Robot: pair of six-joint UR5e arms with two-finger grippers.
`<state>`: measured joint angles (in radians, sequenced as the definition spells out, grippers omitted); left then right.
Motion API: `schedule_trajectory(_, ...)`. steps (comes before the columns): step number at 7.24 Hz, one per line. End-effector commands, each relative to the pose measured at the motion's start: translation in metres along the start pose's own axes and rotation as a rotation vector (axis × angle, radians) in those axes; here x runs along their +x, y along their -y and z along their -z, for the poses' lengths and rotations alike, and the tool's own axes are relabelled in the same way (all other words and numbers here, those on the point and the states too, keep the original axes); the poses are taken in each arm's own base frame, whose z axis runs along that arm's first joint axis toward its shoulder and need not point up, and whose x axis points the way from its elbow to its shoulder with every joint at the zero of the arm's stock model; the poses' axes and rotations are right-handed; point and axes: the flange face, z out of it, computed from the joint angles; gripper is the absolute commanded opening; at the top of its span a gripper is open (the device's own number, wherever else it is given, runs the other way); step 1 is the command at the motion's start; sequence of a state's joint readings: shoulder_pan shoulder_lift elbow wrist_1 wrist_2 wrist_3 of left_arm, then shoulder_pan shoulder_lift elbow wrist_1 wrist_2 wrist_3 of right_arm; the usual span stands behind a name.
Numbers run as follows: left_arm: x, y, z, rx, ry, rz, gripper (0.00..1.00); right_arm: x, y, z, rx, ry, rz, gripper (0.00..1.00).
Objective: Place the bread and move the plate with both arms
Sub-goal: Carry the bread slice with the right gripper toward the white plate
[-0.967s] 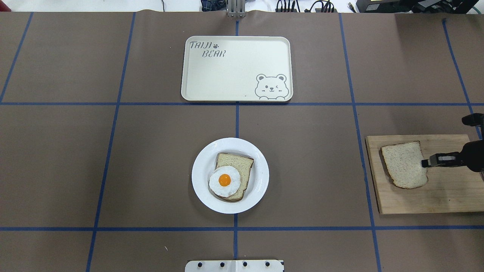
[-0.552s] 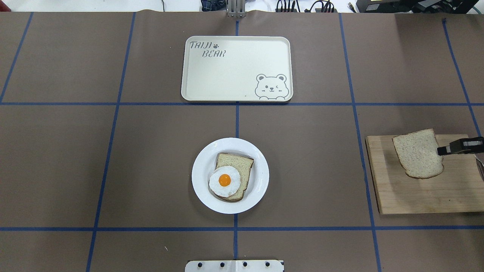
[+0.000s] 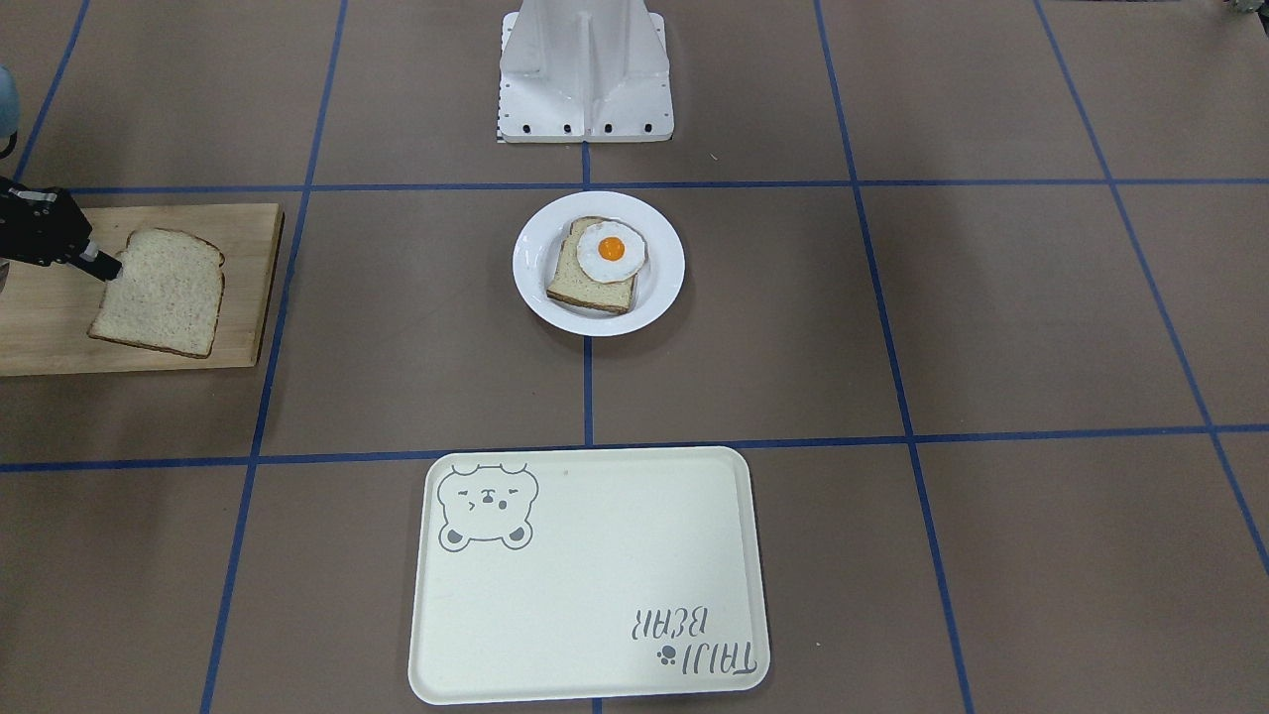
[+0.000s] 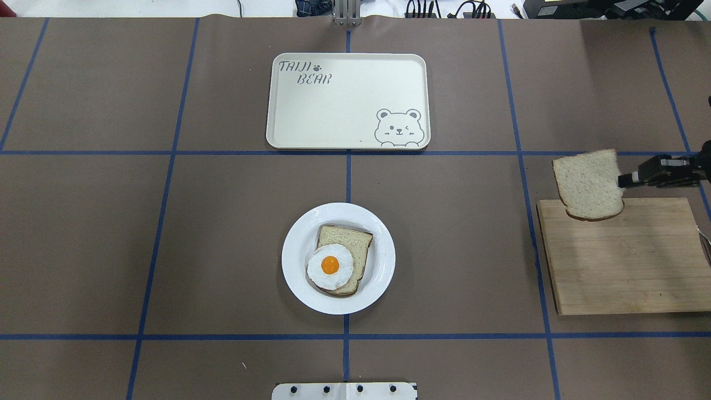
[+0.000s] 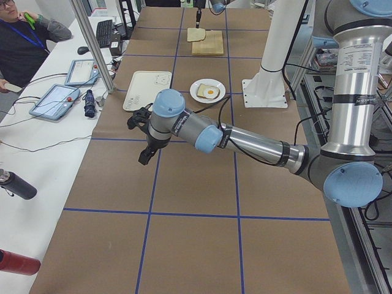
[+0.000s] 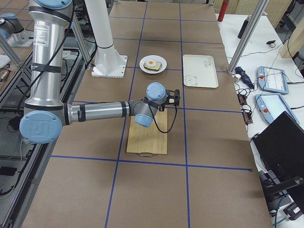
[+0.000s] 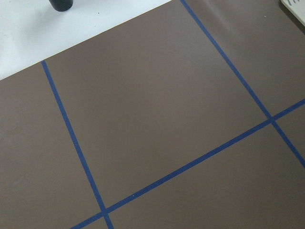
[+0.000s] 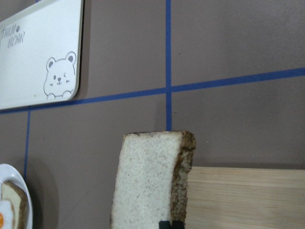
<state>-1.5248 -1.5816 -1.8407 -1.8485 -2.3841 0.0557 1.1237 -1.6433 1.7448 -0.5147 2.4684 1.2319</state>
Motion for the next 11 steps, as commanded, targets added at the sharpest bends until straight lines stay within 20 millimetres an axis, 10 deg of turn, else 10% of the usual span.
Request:
schedule_trajectory(1, -0.001, -0.001, -0.001, -0.002, -0.001, 0.001, 0.98, -0.076, 0.013, -0.039, 0.039, 0.062, -0.030, 0.00)
schedule_trajectory(6, -0.003, -0.002, -0.003, -0.007, 0.000, 0.008, 0.98, -0.230, -0.071, -0.175, 0.169, 0.206, -0.071, 0.00)
schedule_trajectory(11, -0.005, -0.003, -0.005, -0.012, 0.000, 0.013, 0.98, -0.301, -0.210, -0.288, 0.207, 0.177, -0.052, 0.00)
